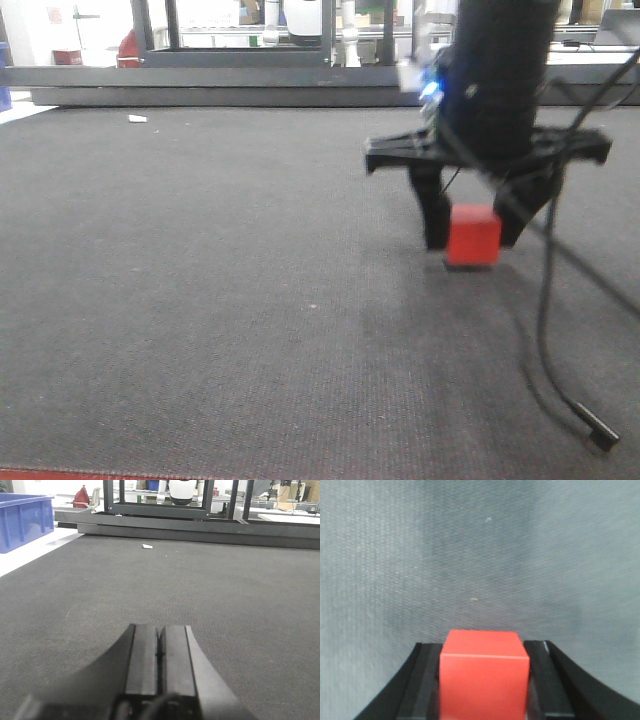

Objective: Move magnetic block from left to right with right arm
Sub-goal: 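Close the right gripper on the red cube and lift it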

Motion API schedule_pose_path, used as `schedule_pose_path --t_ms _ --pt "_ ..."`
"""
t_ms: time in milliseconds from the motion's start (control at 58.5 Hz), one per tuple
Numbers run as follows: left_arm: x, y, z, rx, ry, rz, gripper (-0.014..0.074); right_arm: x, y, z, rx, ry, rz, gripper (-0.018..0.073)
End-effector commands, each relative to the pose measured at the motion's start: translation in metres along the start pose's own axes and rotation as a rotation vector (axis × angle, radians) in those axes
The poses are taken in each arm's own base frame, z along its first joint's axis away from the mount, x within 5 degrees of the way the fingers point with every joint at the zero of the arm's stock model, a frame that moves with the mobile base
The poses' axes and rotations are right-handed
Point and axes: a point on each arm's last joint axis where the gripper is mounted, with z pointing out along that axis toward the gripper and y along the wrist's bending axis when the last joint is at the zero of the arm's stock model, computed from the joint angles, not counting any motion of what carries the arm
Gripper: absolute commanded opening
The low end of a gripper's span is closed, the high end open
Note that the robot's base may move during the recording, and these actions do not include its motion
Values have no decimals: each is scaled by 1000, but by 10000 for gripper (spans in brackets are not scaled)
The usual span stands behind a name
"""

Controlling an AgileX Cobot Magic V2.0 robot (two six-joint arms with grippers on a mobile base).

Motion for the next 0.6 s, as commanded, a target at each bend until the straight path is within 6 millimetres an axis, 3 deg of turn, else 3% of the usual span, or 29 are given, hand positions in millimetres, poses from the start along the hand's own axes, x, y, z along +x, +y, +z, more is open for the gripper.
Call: schedule_pose_path --t_ms 0,137,273,427,581 --pt "-5 0 -1 -3 -82 -11 -126 -17 -19 -51 -50 -143 -59 175" --pt "-5 0 -1 -3 -82 -11 -126 -17 -54 -83 -59 -212 -106 175" --pt "-5 0 -1 -3 -82 -11 -126 -1 -89 -106 -56 -285 -90 175" --pt "-5 0 -1 -3 -82 -11 -126 33 -127 -116 -31 -358 -52 174" --pt "-5 0 -1 -3 -82 -11 -126 77 -138 -125 -23 -432 -67 174"
